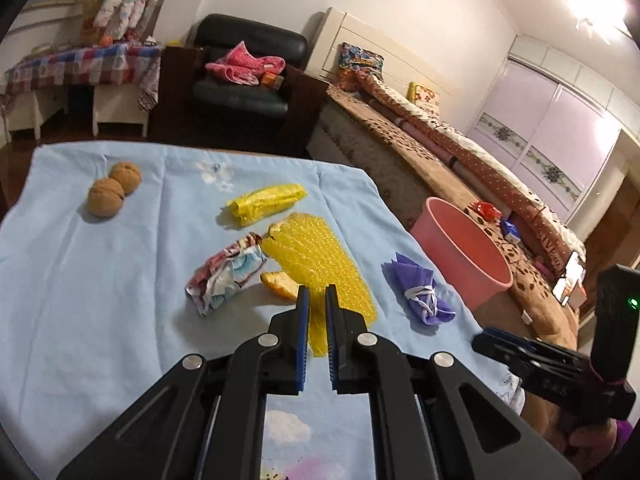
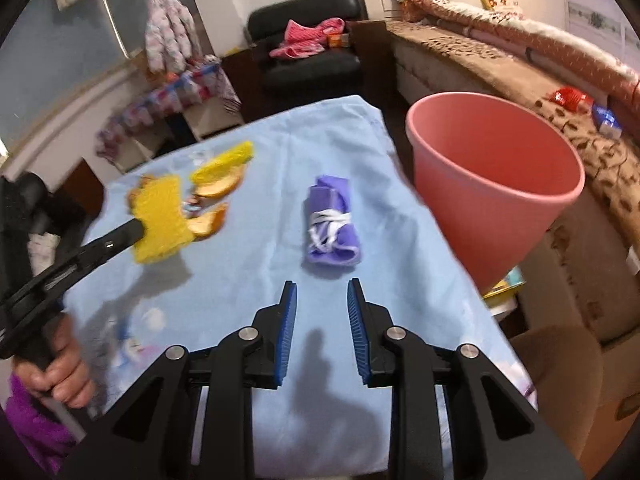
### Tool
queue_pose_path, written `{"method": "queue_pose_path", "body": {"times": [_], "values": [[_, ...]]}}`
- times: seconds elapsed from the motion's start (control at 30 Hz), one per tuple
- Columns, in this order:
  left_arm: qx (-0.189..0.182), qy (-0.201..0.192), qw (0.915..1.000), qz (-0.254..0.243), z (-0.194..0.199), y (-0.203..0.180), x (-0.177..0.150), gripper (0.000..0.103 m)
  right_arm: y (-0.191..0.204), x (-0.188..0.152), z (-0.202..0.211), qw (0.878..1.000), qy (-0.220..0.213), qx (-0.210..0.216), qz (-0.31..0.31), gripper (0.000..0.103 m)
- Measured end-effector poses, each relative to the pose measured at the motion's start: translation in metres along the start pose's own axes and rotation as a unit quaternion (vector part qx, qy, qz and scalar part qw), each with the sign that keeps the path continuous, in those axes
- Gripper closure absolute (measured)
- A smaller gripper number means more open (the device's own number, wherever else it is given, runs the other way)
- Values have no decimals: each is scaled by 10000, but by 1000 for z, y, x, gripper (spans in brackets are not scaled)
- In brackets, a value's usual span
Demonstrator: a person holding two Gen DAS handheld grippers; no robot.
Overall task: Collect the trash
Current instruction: 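Hold the yellow net in the left tool while the right tool grasps the purple cloth bundle, then carry the net and cloth bundle to the pink bucket and open both tools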
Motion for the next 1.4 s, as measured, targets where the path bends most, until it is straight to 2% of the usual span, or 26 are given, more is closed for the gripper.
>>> {"method": "queue_pose_path", "body": {"times": [0.2, 0.23, 0.27, 0.3, 0.37, 0.5, 0.7, 0.93, 1.07, 1.1, 1.2, 1.4], "values": [[-278, 100, 9996, -48, -5, -7, -6, 96, -7, 17, -11, 9996, 2, 46, -273, 76], [-301, 76, 9995, -84, -3, -9, -6, 96, -7, 23, -12, 9997, -52, -3, -233, 70], [-323, 48, 9994, -117, -2, -11, -5, 96, -7, 27, -12, 9997, -95, -25, -207, 58], [-332, 23, 9993, -141, -1, -12, -4, 96, -6, 30, -15, 9998, -102, -37, -184, 53], [-347, -25, 9993, -156, 2, -13, -3, 96, -6, 35, -23, 9998, -49, -29, -185, 52], [-348, -149, 9992, -114, 13, -11, -2, 96, -2, 40, -40, 9997, 99, 35, -212, 52], [-281, -404, 9988, -23, 35, -5, 1, 96, -2, 39, -49, 9995, 137, -272, -19, 52], [-117, -519, 9985, 139, 57, 1, 2, 96, -14, 31, -53, 9991, 201, -365, 15, 52], [27, -463, 9989, 112, 56, -5, 3, 96, -16, 25, -59, 9996, 276, 51, -41, 54], [70, -424, 9990, 102, 54, -8, 3, 96, -15, 24, -60, 9994, 282, 198, -23, 67], [196, -388, 9991, -16, 47, -20, 6, 96, -13, 23, -54, 9990, 174, 411, 75, 73], [341, -296, 9986, -261, 32, -50, 14, 96, -24, 31, -20, 9949, -351, 939, -88, 76]]}}
Point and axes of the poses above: each gripper's, at about its wrist camera, not at the fingertips, and z roughly against the way its jaws point, y to its left, x to its top, the point moved 9 cm from there along -z, roughly the way its jaws point, and after that the axes turned 9 degrees about x, right-handed, at the moved point
